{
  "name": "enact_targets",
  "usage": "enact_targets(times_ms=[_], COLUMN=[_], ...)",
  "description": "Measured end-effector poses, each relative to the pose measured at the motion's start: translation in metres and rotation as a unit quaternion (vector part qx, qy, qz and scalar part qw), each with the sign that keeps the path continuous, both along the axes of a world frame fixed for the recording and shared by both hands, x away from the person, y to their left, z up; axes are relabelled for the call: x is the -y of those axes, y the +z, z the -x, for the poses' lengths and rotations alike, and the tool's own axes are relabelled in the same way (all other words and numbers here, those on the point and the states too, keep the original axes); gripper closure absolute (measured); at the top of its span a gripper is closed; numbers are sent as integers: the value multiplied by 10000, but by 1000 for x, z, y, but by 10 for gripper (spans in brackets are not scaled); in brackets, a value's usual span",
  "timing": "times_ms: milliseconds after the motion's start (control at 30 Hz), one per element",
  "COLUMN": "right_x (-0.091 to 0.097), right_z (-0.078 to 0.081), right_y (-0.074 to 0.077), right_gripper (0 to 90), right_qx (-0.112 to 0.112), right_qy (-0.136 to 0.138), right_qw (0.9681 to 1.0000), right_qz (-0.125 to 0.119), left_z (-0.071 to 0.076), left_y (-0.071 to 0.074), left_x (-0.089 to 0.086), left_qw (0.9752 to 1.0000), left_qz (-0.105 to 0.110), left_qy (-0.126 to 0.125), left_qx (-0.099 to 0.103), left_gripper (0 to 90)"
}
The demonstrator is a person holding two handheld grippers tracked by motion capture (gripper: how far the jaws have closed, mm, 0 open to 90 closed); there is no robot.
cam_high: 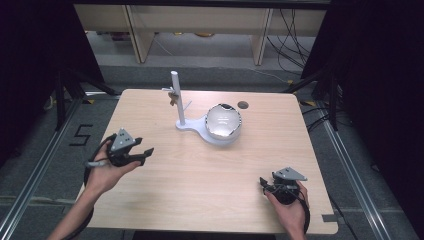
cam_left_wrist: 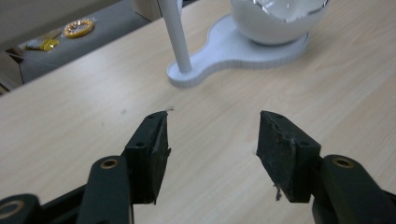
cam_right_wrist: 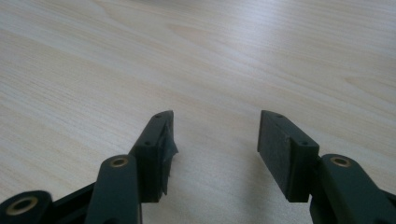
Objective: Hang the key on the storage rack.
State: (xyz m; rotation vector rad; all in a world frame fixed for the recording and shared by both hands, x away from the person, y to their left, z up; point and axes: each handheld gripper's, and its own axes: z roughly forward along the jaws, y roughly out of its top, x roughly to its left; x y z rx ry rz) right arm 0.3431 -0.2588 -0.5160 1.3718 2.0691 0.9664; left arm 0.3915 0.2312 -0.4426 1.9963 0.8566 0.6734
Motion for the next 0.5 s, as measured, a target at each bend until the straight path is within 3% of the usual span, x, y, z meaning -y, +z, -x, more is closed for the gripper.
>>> enact_targets(times_ms=[100, 200, 233, 267, 300, 367, 400, 500], right_x=[1, 0, 0, 0, 0, 1, 0, 0], right_z=[0, 0, 0, 0, 0, 0, 0, -1], right_y=[0, 0, 0, 0, 0, 0, 0, -1], right_gripper=[466, 466, 465, 465, 464, 464, 464, 463], right_qx=[67, 30, 8, 20, 78, 80, 83, 31], right_qy=[29, 32, 32, 33, 28, 35, 35, 64], right_qw=[10000, 10000, 10000, 10000, 9999, 9999, 9999, 10000], right_qz=[66, 55, 7, 18, 71, 71, 73, -30], left_z=[15, 20, 26, 26, 32, 32, 35, 41], left_y=[-25, -35, -46, -46, -55, -58, -61, -70], left_x=[1, 1, 1, 1, 1, 0, 1, 1], left_qw=[9997, 9993, 9988, 9988, 9982, 9983, 9974, 9965], left_qz=[180, 274, 366, 366, 417, 420, 520, 619], left_qy=[144, 234, 296, 296, 421, 373, 482, 537], left_qx=[55, 68, 94, 94, 73, 145, 87, 162], left_gripper=[411, 396, 395, 392, 390, 389, 387, 376])
